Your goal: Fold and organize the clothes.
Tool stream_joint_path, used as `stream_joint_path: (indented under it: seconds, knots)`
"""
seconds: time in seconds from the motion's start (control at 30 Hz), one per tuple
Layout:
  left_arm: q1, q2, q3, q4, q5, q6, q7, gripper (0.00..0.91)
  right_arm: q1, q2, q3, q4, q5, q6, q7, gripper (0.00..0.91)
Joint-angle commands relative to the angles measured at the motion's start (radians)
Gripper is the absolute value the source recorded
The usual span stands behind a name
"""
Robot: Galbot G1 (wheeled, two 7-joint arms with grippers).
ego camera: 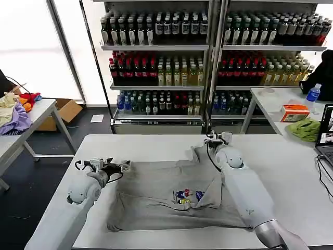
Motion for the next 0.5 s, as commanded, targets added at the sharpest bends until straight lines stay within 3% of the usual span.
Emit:
stream_joint_path:
  seconds: [0.03,0.33,0.4,0.5]
  knots:
    - [0.011,-0.003,0.002,0.005,0.001,0.004,-0.001,0.907,-0.013,0.002,-0.006,0.003,-0.01,-0.004,0.001,0.907]
    - [0.014,0.006,0.003,0.01,0.003,0.005,-0.001,0.897,-0.022,0.011,-0.007,-0.012,-0.028,-0.003,-0.008,0.907]
    - [0.014,0.009,0.005,0.01,0.003,0.006,-0.002,0.736,-0.024,0.015,-0.007,-0.018,-0.032,-0.003,-0.009,0.907]
    - [0.016,0.01,0.01,0.013,0.003,0.009,-0.002,0.625,-0.027,0.012,-0.008,-0.02,-0.034,-0.004,-0.006,0.897]
